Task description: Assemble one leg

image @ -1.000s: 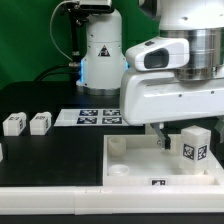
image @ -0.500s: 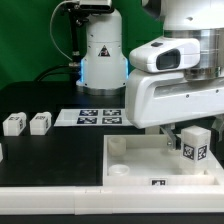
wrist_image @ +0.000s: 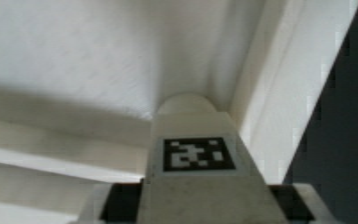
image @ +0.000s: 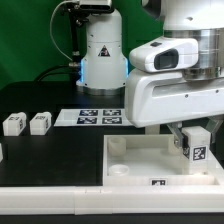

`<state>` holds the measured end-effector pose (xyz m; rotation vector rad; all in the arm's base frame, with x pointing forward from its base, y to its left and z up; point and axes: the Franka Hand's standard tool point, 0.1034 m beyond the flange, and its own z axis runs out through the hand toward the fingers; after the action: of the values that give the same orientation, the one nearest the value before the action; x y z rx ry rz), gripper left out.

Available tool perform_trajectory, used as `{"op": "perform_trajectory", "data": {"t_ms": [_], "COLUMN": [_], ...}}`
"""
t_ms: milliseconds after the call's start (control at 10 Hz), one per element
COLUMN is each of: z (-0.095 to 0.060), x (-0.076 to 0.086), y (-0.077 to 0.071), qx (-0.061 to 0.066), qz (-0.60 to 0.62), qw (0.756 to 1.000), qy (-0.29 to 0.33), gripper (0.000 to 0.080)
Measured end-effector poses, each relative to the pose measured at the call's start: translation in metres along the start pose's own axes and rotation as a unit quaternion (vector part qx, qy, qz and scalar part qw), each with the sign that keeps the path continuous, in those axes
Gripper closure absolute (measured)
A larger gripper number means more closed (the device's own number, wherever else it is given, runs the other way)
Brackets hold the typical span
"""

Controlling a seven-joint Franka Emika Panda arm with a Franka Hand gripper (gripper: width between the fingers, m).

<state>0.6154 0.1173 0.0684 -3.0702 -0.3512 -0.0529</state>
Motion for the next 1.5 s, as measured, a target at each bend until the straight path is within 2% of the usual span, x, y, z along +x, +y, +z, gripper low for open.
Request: {"op": "perform_trajectory", "data": {"t_ms": [100,200,400,500,700,800,900,1100,1300,1400,1500], "z": [0.000,0.000,0.000,-0.001,-0.002,-0.003,-0.002,-0.003,-0.002,-0.002,-0.002], "x": [0.000,0.000,0.000,-0.001,-0.007,-0.008,-0.010,-0.013,-0.013,-0.013,-0.013], "y": [-0.001,-0.001,-0.002,0.003,0.020,0.022,0.025,0.033,0.032,0.032,0.032], "qx": [0.001,-0.002,-0.006,-0.010,-0.023,-0.029,-0.035,-0.048,-0.048,-0.048,-0.048], "qz": [0.027,0.136,0.283,0.325,0.431,0.470,0.528,0.548,0.545,0.545,0.545], "qw": [1.000,0.991,0.959,0.946,0.902,0.882,0.848,0.835,0.837,0.837,0.837], "qy": [0.002,0.006,0.007,0.006,0.000,0.001,0.010,0.021,0.021,0.020,0.020], "gripper": [0.0510,0.0510,0.0509,0.0509,0.0505,0.0499,0.0499,0.0491,0.0467,0.0293,0.0293]}}
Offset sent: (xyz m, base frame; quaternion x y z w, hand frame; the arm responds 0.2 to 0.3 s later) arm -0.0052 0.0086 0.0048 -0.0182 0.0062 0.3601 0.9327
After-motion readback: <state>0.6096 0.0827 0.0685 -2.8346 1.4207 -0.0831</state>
